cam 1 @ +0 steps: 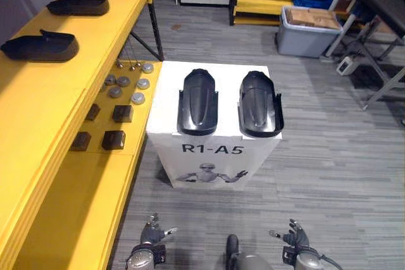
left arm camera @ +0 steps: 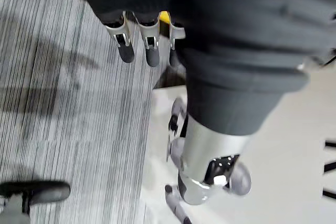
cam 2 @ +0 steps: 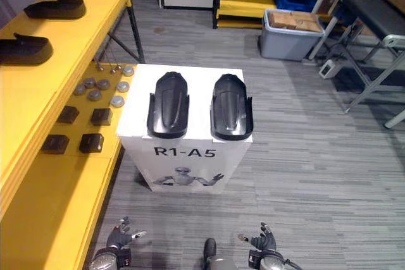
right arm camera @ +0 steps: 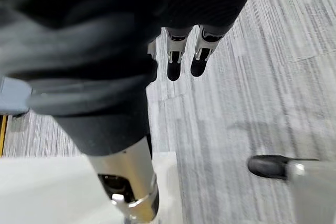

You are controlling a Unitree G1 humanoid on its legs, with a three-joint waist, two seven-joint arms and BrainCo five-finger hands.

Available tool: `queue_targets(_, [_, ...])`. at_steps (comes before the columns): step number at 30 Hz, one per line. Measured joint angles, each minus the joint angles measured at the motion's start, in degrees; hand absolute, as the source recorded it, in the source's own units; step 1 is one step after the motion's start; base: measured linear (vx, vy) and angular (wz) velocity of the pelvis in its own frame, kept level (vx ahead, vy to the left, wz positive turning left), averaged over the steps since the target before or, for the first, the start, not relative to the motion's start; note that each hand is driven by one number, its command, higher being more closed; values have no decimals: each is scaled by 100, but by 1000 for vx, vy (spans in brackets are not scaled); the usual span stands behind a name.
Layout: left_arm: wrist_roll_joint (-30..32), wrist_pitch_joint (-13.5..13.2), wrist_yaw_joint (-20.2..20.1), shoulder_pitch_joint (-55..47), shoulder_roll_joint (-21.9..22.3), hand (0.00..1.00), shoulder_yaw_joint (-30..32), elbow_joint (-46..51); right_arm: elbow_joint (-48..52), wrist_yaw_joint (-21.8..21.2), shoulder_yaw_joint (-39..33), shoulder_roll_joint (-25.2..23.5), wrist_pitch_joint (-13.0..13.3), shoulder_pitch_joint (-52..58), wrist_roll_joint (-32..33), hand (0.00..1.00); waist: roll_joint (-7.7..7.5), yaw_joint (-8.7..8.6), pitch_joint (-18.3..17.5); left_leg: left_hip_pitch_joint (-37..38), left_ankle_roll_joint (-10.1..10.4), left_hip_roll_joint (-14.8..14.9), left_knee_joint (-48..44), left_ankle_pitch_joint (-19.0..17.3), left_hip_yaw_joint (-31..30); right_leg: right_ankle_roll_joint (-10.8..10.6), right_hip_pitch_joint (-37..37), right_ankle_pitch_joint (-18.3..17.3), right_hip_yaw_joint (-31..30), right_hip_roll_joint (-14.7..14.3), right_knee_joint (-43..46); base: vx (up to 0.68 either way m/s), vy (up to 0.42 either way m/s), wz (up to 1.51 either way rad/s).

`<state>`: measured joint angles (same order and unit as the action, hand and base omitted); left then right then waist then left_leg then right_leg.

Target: Walk over and take plastic housings, then place them on the shelf

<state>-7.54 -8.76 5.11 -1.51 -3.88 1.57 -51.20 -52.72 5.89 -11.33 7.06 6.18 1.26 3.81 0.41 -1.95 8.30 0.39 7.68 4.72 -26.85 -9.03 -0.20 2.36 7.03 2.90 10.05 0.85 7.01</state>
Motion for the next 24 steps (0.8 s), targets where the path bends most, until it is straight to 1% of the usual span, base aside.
queue_targets(1, [0,-11,0,2,46,0,15,6,0,6,13,0,1,29,14,0,-10,18,6,-153,59,62,-443,-100,42,37,-165,-32,-3,4,-77,373,-194,21])
queue_targets(2, [0,-34,2,-2,95,0,30,7,0,6,13,-11,2,79,17,0,9,81,18,-381,49,217,-950,-390,217,79,-435,-91,-14,-37,-190,226,-65,-6])
queue_targets(3, [0,-39,1,-1,99,0,29,12,8,5,11,-25,10,66,29,0,19,136,9,-633,-9,310,-929,-565,344,81,-552,-120,-40,-48,-273,189,-30,-16])
queue_targets(4, [-1,-40,1,1,98,0,29,22,19,5,9,-24,11,57,39,0,23,151,6,-738,-16,331,-789,-586,377,60,-556,-136,-63,-42,-283,141,43,-28])
queue_targets(5, [-2,-38,2,1,96,0,29,23,23,5,1,-13,11,49,48,0,50,198,12,-874,-45,338,-151,-558,387,-3,-560,-188,-147,-25,-284,108,92,-31])
queue_targets(6, [-1,-34,0,-12,110,0,14,12,24,6,-20,15,11,80,61,0,144,207,17,-899,-143,346,701,-182,339,-120,-602,-278,-164,-47,-282,101,116,-26])
queue_targets(7, [-1,-32,-1,-34,140,0,7,5,24,6,-49,49,11,113,97,0,258,194,-1,-925,-144,376,1040,269,294,-191,-627,-354,-165,-114,-281,97,141,-14])
queue_targets(8, [-4,-23,3,-29,113,0,-19,-106,-49,11,-142,19,-3,141,157,0,278,196,30,-847,-309,339,1109,307,308,-266,-712,-430,-198,-71,-294,119,193,4])
queue_targets(9, [-3,-19,3,-34,60,0,-65,-123,-50,10,-172,-12,-1,217,172,0,238,151,1,-729,-388,194,1349,385,330,-343,-720,-484,-210,63,-275,116,189,6])
queue_targets(12, [0,-4,6,-93,-62,0,-80,-206,-64,7,-197,-27,-1,327,253,0,239,152,-13,-395,-508,-15,1934,597,499,-423,-700,-527,-344,254,-260,78,113,-10])
queue_targets(15, [0,1,5,-120,-216,0,-77,-237,-64,11,-322,-27,-1,350,263,0,213,149,-45,-116,-521,-75,2450,796,628,-445,-693,-538,-468,284,-286,49,30,-19])
queue_targets(18, [4,0,0,-161,-297,0,-76,-238,-50,49,-675,16,-1,334,269,0,204,113,-174,-37,-516,-81,2675,859,662,-448,-688,-537,-489,261,-370,76,18,-10])
queue_targets(20, [7,-1,-28,-167,-315,0,-75,-206,149,89,-902,224,-4,329,274,0,197,121,-207,47,-513,-79,2776,864,714,-447,-693,-537,-545,223,-377,68,14,-11])
queue_targets(21, [11,-1,-37,-176,-317,0,-75,-189,267,94,-901,318,-4,331,274,0,196,123,-208,65,-513,-74,2796,864,740,-447,-690,-537,-581,214,-377,67,13,-22])
queue_targets(22, [14,-3,-49,-226,-319,0,-75,-155,556,96,-903,519,-5,314,267,0,193,126,-212,109,-512,-70,2846,865,810,-447,-679,-537,-642,200,-383,52,7,-18])
queue_targets(23, [15,-3,-54,-284,-319,0,-76,-96,965,100,-904,713,-7,314,263,0,192,64,-235,103,-513,-72,2864,866,815,-447,-665,-537,-650,199,-392,47,7,-15])
queue_targets(24, [19,-3,-55,-314,-321,0,-76,-61,1204,111,-904,806,-7,318,258,0,188,33,-243,102,-513,-73,2868,866,819,-447,-660,-537,-656,197,-394,30,5,-5])
